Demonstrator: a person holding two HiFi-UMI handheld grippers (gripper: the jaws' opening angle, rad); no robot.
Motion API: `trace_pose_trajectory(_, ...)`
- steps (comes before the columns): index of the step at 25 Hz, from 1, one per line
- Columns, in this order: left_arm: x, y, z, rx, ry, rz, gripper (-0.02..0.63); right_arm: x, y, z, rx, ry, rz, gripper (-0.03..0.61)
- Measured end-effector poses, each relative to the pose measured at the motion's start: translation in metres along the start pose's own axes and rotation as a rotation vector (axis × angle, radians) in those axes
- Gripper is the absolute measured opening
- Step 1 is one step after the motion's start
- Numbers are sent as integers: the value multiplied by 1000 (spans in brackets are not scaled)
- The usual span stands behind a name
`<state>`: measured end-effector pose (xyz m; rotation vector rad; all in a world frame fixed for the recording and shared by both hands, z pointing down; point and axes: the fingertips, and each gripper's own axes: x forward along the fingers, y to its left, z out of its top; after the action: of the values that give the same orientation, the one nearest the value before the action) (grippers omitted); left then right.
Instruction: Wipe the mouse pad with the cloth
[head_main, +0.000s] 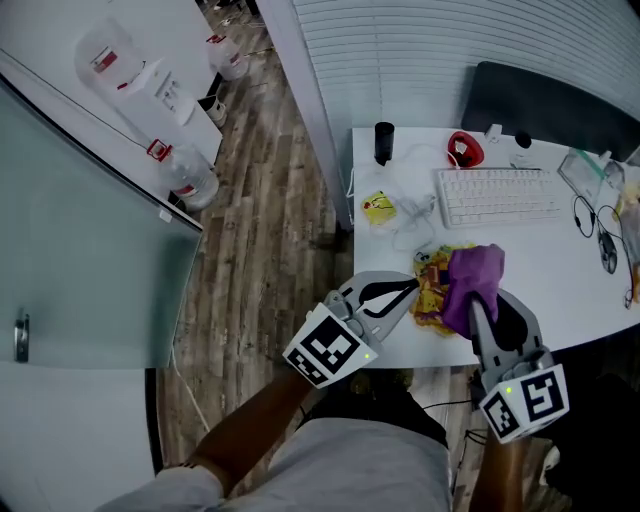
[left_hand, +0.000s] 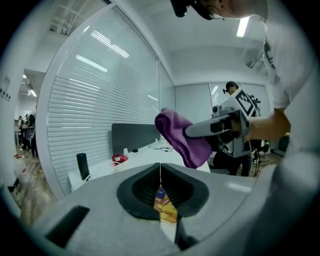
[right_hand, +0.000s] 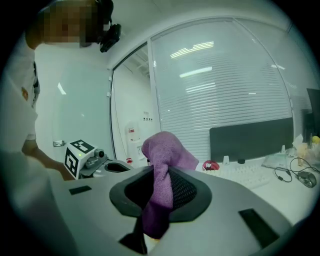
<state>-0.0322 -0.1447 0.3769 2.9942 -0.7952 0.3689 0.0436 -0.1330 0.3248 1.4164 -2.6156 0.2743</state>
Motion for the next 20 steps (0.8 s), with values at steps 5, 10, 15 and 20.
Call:
trace_pose_trajectory(5,21,0,-29,4,132,29,15,17,-14,-13,6,78,60,66)
trace_pose_trajectory(10,40,-2,-59,10,249,63,15,30,-27,-33,-3,177,129,66)
trace_pose_trajectory(15,54,-6,-88,3,352,61,15,45,-36,-54,-36,282,164,66)
trace_pose_trajectory(20,67,-10,-110,11,426,27,15,61,-39,-72,-63,413,183,65)
